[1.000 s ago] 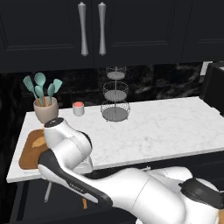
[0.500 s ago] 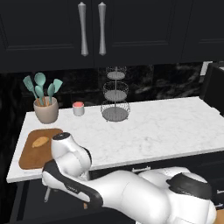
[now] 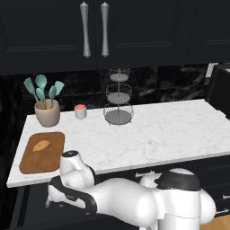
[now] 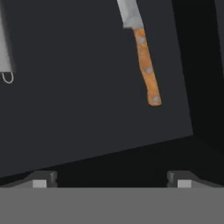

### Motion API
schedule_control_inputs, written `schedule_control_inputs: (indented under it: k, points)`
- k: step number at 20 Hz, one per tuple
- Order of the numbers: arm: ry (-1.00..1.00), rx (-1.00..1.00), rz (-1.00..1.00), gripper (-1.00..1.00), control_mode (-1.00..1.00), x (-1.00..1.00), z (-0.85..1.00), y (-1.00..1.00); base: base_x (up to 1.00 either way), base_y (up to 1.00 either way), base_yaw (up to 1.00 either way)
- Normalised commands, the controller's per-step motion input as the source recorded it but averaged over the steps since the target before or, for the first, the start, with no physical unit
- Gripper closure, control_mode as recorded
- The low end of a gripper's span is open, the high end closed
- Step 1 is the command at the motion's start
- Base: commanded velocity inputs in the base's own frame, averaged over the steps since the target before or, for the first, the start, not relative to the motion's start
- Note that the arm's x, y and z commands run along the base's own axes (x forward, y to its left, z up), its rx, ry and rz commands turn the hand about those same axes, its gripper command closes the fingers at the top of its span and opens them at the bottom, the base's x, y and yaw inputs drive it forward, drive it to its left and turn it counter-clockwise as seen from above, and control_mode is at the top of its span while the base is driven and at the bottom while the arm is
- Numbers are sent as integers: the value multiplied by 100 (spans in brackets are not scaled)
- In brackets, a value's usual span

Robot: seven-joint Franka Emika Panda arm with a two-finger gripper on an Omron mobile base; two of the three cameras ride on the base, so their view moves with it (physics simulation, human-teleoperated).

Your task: Place the appropriate cutting tool for cutting the potato skin on the cutting board.

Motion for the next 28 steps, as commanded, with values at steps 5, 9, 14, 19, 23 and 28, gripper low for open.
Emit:
schedule_control_inputs:
  k: [5, 9, 14, 19, 23, 28]
  points:
    - [14, -2, 0, -100, -100, -3, -34, 18, 0, 0, 0]
    - [12, -1, 2, -100, -100, -37, -18, 15, 0, 0, 0]
    - [4, 0, 4, -100, -100, -73, -6, 5, 0, 0, 0]
    - [3, 0, 2, -100, -100, -99, 0, 0, 0, 0, 0]
    - [8, 0, 0, -100, -100, -100, 0, 0, 0, 0, 0]
    - [3, 0, 0, -100, -100, -41, 8, 5, 0, 0, 0]
